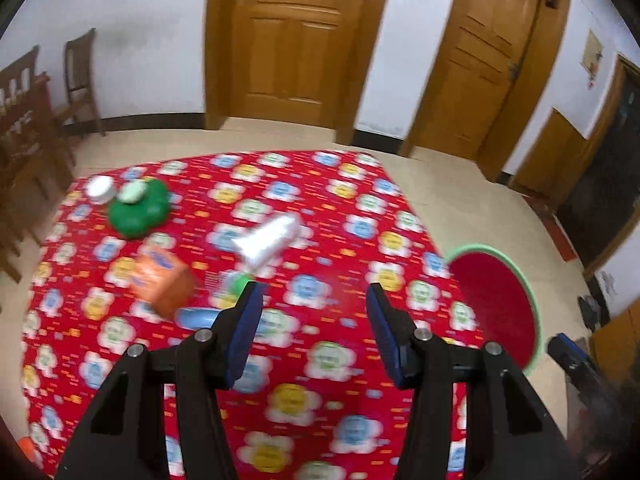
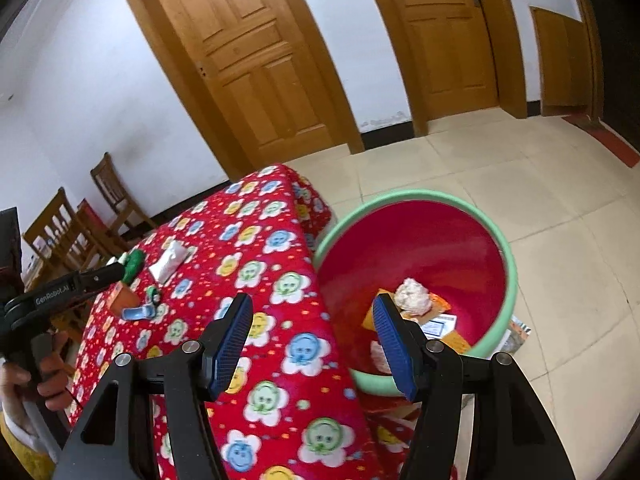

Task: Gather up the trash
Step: 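Move both open tools back over the table, then grasp the orange medicine box with the left tool and lift it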

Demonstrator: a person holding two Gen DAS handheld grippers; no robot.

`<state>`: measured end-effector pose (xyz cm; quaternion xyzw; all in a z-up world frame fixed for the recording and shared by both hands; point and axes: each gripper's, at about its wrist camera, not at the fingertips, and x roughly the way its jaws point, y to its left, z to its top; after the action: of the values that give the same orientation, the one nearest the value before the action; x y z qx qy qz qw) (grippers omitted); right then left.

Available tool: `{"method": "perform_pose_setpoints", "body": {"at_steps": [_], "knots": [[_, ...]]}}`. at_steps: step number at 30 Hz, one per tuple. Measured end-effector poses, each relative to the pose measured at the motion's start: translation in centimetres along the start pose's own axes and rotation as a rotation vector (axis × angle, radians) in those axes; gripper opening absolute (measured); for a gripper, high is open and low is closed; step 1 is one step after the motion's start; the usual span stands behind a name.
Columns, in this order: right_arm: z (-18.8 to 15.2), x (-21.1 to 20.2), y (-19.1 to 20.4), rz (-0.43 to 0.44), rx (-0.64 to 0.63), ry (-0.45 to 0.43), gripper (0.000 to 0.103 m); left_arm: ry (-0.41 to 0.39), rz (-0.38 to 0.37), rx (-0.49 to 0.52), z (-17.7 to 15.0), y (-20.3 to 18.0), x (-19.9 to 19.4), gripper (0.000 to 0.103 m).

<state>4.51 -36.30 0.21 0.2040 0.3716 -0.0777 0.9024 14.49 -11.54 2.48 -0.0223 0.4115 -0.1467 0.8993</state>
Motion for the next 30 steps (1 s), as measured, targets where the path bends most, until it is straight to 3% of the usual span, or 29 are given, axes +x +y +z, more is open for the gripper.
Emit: {"method": "perform_pose_setpoints", "body": {"at_steps": [8, 12, 21, 30], "knots": [[-0.2, 1.0, 2.7, 0.008, -0.041, 0.028, 0.065, -0.002, 0.138, -0.075, 0.7, 7.0, 0.8, 0.054], [-0.5, 1.7, 4.0, 0.012, -0.059, 0.051, 0.065, 0.029, 0.171, -0.104, 0.6, 9.5, 2.2, 0.054], [-0.6, 2.9, 6.0, -0.005, -0.078, 0.083, 0.065, 0.108, 0.157, -0.049, 0.5, 11.7, 6.2, 0.055], [-0.9, 4.9, 7.7, -0.022, -0.098, 0.132, 0.065, 0.078, 0.181, -0.012, 1.1, 12.2, 7.8, 0.065]]}}
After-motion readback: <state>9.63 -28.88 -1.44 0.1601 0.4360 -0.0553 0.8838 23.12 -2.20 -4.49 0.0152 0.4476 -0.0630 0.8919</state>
